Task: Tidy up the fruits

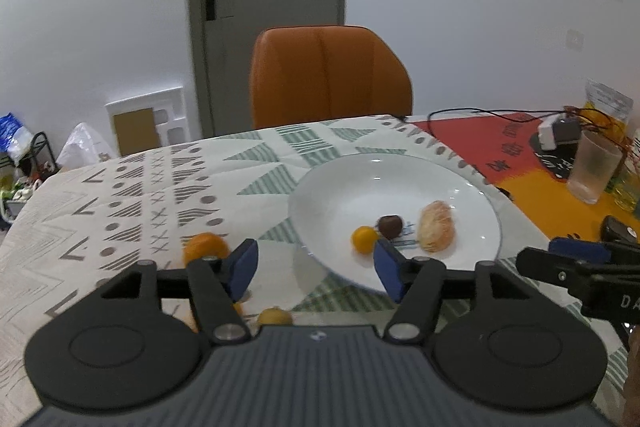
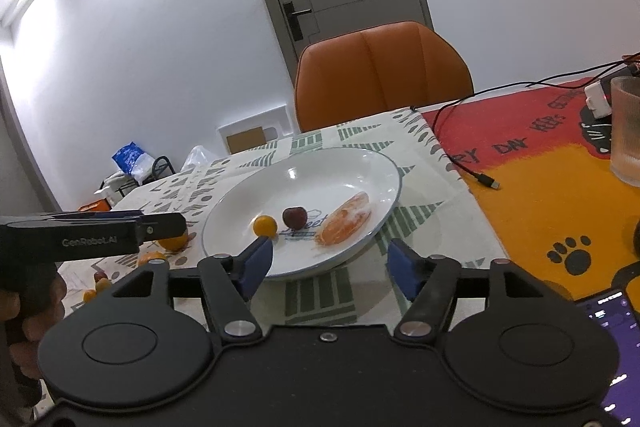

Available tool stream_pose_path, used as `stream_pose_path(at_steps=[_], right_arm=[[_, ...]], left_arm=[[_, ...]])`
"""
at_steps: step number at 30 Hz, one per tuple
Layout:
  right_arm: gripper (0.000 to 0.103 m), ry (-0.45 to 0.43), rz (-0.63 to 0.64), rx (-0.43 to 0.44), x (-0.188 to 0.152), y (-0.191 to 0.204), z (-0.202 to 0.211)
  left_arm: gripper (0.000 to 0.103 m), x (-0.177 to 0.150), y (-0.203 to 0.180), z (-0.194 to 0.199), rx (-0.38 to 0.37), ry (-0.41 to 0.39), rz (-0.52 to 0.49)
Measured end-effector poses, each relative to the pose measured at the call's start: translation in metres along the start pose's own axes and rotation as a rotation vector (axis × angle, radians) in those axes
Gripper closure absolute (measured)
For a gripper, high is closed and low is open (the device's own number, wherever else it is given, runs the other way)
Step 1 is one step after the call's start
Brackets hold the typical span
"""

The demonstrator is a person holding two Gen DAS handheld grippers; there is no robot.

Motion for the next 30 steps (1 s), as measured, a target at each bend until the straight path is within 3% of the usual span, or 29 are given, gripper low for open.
stream_pose_path(at_steps=[5,15,19,24,30], right_arm=[[0.034,0.013,0.013,0.021,-0.002,0.010,-0.003],[0.031,0.032,0.013,0.033,-0.007,0.017,-0.009],[0.031,0.043,0.017,0.034,-0.009,0.017,-0.011],[0.029,0.046,0.012,0.026,-0.010,0.014,-0.011],[0.028,0.057,0.012,0.014,-0.015,0.010,-0.011]], left_arm=[[0.030,-0.003,0.021,0.005,0.046,-0.006,0.027],[0.030,-0.024,0.033,0.001,0.058,0.022,0.030],[0.038,-0.028,0.028,-0.001,0.027,0.033,0.032],[0.060,-0.036,0.020,-0.012,0.010,0.073,0.021],[0.065,-0.048,0.020,-0.023,0.049,0.093,0.004]])
Point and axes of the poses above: each gripper's, at about its wrist camera, not at the fingertips, and z roughly against the way its jaws point, y to its left, x to its top, the point moved 7 cm from there along -z, roughly the way its jaws point, and after that the axes turned 8 degrees about x, right-handed, at the moved point
